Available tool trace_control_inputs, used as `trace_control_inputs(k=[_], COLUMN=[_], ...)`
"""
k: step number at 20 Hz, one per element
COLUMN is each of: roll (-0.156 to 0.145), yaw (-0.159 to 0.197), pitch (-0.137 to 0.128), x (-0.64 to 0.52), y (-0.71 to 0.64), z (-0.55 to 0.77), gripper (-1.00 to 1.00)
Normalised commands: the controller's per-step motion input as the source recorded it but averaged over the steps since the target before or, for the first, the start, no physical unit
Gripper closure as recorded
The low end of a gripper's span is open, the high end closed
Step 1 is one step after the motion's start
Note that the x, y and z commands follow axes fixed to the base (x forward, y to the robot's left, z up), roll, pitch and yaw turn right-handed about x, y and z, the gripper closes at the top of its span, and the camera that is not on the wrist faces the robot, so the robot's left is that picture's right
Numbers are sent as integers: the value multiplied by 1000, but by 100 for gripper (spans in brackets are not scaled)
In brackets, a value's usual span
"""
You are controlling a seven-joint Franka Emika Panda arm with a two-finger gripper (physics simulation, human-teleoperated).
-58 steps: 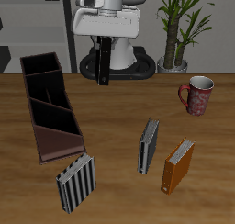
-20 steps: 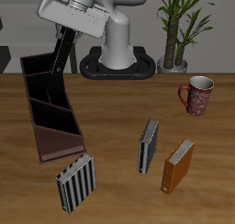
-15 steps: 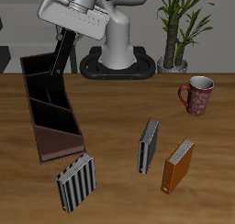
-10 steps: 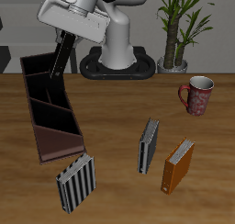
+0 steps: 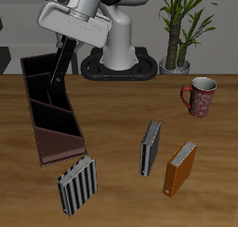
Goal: Place the black book into the right desk caddy's left compartment
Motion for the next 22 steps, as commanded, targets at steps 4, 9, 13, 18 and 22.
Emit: trace_control_inputs(k=[4,9,13,18,22], roll=[4,10,7,-1,2], yaw=[-6,-4,-5,-16,-11], pitch=[20,41,23,27,24], x=[55,109,94,48,68], y=[-5,40,20,-4,-17], z=[-137,-256,-186,-165,-189], gripper=[100,100,100,100,100])
